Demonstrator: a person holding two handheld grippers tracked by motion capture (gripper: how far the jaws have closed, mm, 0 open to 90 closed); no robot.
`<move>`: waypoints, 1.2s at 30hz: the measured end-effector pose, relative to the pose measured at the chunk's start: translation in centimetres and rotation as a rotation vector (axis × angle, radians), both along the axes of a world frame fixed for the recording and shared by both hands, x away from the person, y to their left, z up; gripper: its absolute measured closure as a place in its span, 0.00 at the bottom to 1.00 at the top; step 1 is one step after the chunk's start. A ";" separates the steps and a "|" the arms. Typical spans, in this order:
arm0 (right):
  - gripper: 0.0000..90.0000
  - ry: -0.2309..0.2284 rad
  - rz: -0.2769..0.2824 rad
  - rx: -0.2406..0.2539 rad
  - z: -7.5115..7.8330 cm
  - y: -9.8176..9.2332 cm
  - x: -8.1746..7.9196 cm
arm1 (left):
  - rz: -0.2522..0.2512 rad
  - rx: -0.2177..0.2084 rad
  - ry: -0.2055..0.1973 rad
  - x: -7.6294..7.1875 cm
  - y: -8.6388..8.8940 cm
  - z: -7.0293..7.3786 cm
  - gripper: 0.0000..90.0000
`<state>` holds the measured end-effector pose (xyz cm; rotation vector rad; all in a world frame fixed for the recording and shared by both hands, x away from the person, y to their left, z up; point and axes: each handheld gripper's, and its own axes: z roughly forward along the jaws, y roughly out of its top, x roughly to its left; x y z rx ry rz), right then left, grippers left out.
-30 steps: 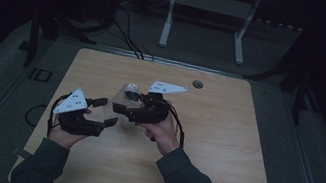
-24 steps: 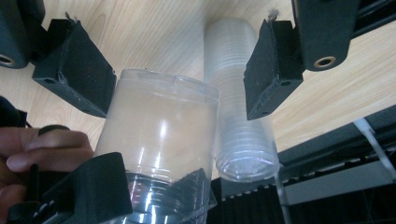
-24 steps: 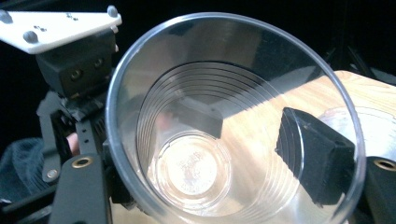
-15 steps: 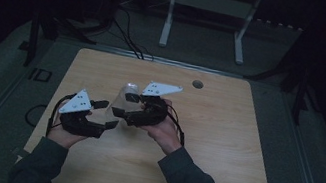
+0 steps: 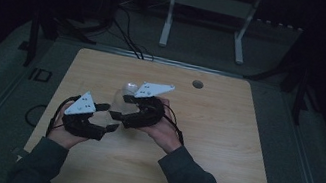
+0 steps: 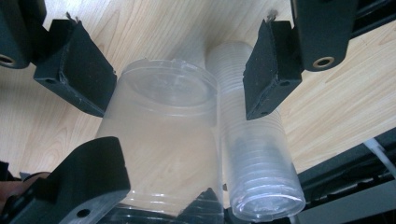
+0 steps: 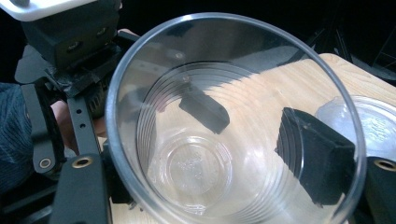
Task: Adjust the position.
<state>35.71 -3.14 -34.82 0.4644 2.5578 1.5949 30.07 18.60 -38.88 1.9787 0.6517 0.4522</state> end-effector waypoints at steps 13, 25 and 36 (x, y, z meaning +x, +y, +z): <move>0.31 -0.005 0.007 -0.043 -0.3 0.3 0.0 | -0.039 -0.001 0.020 0.4 -0.7 -0.4 0.41; 0.27 0.007 0.015 -0.033 -0.3 0.2 0.1 | -0.034 -0.038 0.021 0.5 -0.5 -0.6 0.46; 0.20 0.021 0.028 0.024 -0.6 -0.2 0.0 | -0.016 -0.084 0.015 0.3 -0.1 -0.8 0.46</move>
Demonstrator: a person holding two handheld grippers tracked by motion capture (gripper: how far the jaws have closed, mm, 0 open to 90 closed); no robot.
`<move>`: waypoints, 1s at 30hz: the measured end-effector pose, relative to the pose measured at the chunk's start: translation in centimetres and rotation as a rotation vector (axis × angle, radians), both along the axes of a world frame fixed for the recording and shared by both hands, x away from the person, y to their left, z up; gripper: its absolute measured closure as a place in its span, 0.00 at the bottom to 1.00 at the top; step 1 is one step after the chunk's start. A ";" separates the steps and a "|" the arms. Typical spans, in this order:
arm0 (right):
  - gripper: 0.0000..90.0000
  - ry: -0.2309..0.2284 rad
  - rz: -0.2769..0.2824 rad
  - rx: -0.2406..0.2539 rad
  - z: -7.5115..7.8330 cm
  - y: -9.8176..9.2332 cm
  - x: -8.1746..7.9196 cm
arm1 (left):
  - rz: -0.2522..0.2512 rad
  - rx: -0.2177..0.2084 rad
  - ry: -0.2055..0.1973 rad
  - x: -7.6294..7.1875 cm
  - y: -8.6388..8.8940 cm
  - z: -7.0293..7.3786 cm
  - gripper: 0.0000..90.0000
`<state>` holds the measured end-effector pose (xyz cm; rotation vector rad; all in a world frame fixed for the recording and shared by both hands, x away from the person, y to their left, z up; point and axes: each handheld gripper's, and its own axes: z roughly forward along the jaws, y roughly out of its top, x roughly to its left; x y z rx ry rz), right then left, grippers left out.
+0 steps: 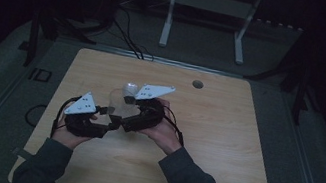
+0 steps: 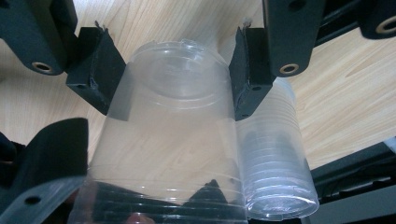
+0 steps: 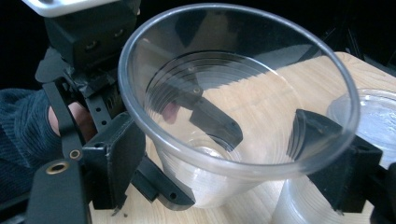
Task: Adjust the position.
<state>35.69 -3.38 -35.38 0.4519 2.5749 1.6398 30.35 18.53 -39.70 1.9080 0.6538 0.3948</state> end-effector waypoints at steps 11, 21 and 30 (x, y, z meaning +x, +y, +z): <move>0.20 -0.002 -0.007 0.059 0.0 -0.4 0.0 | 0.007 -0.034 -0.014 -0.1 0.0 -0.1 0.46; 0.21 0.012 -0.002 0.142 0.1 -0.6 -0.2 | 0.006 -0.082 -0.005 -0.1 0.0 -0.5 0.46; 0.24 0.015 0.004 0.203 0.3 -0.9 -0.1 | 0.004 -0.140 0.004 -0.1 0.2 -0.8 0.46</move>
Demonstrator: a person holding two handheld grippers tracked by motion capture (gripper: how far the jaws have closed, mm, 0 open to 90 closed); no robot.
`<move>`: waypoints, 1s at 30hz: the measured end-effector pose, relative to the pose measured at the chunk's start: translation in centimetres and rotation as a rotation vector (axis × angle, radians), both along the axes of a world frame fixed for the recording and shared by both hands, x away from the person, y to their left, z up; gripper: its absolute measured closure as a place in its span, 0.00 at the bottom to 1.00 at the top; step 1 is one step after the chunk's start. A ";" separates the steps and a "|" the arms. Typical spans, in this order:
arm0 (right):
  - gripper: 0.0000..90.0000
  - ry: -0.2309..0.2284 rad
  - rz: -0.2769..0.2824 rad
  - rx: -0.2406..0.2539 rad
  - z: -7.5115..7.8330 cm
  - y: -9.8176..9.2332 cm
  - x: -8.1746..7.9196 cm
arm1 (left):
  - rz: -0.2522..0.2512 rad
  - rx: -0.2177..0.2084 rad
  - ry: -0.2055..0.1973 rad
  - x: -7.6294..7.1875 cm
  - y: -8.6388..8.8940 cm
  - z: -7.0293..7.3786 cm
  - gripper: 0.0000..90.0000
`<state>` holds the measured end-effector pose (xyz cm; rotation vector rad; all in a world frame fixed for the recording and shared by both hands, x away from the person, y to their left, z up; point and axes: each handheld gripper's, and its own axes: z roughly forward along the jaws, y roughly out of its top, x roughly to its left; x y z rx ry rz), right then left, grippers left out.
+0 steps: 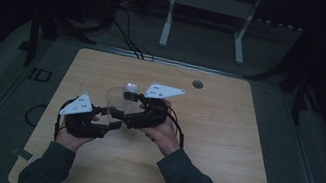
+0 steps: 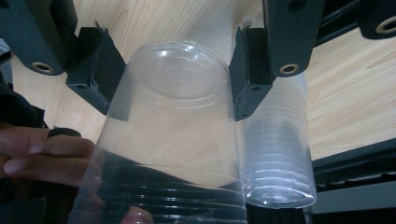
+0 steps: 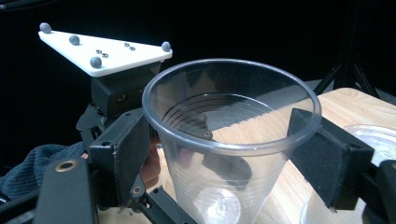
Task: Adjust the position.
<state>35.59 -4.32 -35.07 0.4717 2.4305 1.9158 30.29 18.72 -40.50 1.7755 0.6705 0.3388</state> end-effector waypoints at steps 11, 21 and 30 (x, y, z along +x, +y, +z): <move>0.26 -0.001 0.000 0.036 0.1 -0.2 0.1 | -0.014 -0.010 -0.006 0.0 -0.3 -0.2 0.46; 0.28 -0.026 0.003 0.020 0.1 0.0 -0.1 | -0.022 -0.001 -0.003 0.0 -0.5 -0.2 0.46; 0.31 -0.042 0.007 0.010 0.1 0.1 -0.3 | -0.024 0.017 -0.005 -0.1 -0.6 -0.2 0.43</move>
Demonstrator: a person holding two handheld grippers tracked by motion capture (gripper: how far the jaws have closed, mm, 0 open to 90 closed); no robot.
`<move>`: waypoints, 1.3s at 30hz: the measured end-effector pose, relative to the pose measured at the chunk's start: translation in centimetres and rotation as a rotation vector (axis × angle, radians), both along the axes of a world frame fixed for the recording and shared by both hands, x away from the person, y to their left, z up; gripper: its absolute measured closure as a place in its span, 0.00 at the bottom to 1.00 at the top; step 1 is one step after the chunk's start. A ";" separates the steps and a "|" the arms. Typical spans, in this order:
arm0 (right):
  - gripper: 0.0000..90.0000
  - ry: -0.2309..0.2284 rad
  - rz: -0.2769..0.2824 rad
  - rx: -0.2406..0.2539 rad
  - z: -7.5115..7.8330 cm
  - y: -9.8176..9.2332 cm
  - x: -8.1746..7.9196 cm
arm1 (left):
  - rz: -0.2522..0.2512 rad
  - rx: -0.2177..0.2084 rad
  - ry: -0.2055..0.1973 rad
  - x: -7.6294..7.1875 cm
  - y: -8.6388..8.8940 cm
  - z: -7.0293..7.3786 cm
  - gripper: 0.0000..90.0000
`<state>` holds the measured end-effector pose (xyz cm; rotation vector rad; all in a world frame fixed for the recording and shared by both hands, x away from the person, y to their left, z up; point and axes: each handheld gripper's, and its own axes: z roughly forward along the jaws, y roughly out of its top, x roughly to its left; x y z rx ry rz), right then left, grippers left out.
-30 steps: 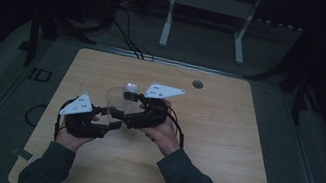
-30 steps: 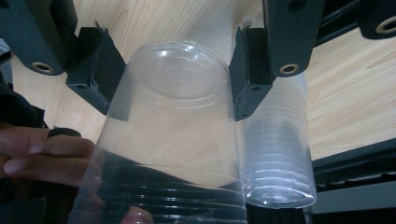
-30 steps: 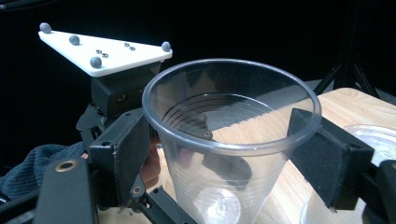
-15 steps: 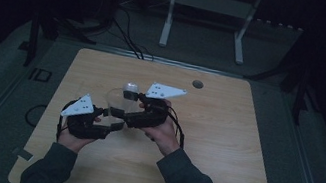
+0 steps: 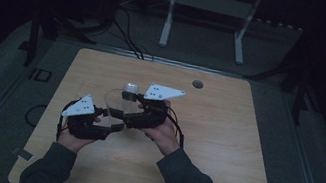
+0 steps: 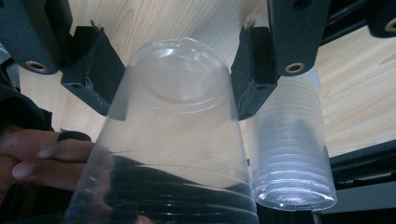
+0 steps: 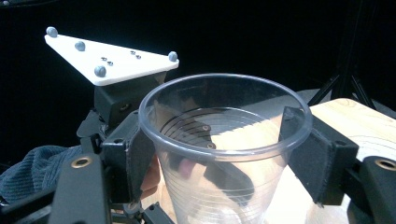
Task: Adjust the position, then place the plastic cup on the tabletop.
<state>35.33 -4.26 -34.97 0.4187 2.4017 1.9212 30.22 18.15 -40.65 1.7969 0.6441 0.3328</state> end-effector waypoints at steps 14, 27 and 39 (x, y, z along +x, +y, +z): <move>0.31 -0.015 -0.019 0.004 0.2 -0.5 0.1 | 0.039 0.030 -0.013 -0.2 0.1 -0.1 0.33; 0.31 -0.039 -0.043 0.004 0.3 -1.1 0.1 | 0.066 0.037 -0.013 -0.5 0.8 -0.4 0.33; 0.31 -0.062 -0.059 -0.004 0.0 -1.4 0.0 | 0.091 0.036 -0.011 -0.7 1.2 -0.7 0.33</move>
